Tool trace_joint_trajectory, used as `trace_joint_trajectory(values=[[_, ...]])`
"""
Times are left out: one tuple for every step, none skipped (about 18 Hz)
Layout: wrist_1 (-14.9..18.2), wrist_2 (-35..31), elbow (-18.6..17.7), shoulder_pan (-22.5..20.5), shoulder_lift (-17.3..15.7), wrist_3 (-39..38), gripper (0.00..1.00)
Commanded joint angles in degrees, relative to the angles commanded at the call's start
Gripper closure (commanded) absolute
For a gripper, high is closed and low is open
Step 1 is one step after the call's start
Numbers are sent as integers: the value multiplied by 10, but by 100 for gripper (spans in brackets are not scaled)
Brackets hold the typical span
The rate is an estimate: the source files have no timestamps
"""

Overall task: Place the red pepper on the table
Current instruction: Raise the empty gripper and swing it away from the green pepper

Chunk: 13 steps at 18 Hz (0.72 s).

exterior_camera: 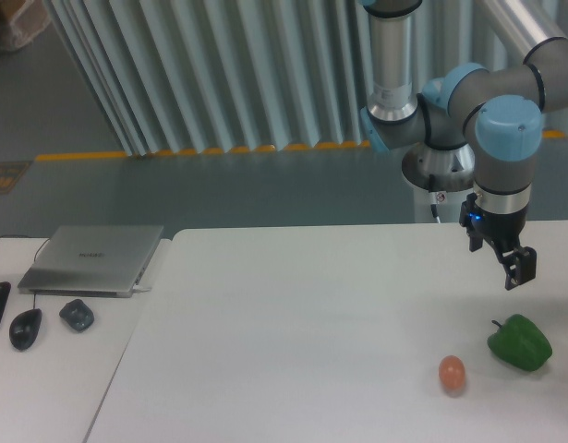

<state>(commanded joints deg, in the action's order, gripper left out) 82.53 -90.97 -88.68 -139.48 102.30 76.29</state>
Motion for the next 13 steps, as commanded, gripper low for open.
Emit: trace_joint_trajectory(values=[[-3,-2,-1,1,1,-1,0],[-4,-1,0,1,3,-1,0],[-10,1,1,2,4,-3,0],[-14,4,1,1,3,-7,0],[-16,4,0,1,3,-11,0],[-18,2,-3,2,4,-12,0],[-25,2,-6,3,4,-14,0],[-39,3,-14,2,4,-13,0],[-58,3,-26,1,4,-11,0],[-85,1,-47,1,-1,-11,0],[-104,-1,-56,0,-1,-11,0],[-116,-2,-59,-1,-1,-17,0],[-119,-2,-58,-6,0,-22,0]])
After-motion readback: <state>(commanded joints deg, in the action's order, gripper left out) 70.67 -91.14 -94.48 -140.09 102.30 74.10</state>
